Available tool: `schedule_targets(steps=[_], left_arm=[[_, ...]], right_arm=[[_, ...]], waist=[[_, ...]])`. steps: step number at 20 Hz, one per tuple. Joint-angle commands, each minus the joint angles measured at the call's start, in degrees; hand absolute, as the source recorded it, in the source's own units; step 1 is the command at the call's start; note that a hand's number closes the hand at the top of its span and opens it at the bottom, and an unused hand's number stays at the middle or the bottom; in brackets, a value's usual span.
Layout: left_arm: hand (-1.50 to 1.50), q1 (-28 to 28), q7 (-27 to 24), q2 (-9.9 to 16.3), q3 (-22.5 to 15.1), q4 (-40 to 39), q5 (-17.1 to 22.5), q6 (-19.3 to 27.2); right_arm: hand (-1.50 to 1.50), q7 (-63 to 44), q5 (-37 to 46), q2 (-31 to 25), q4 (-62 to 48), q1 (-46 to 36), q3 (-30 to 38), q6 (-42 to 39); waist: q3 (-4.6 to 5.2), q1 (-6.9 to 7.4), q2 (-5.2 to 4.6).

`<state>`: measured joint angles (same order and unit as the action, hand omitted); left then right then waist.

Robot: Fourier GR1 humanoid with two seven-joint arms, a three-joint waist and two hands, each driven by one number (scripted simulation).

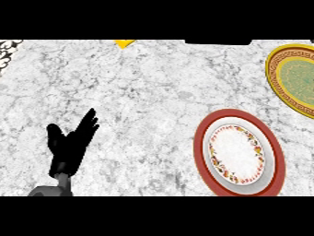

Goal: Pick the lemon from the plate and place it in the plate

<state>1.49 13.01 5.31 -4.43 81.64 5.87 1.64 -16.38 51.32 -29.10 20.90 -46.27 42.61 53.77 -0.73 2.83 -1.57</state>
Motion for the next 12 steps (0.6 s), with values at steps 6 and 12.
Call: schedule_targets(steps=[6,12], left_arm=[[0.0,-1.61,-0.68,0.91,0.47,0.49,-0.27,-0.22],[0.0,-3.39,-2.37,-0.34,-0.16,-0.54,-0.51,-0.26]], right_arm=[[-1.5,22.93,-19.34,0.78,9.82,2.73,9.99,-1.95],[-1.5,38.36,-33.67,5.28,11.78,8.02,16.13,-12.03]], waist=[[0.16,-0.68,0.53],[0.46,-1.79,1.07]])
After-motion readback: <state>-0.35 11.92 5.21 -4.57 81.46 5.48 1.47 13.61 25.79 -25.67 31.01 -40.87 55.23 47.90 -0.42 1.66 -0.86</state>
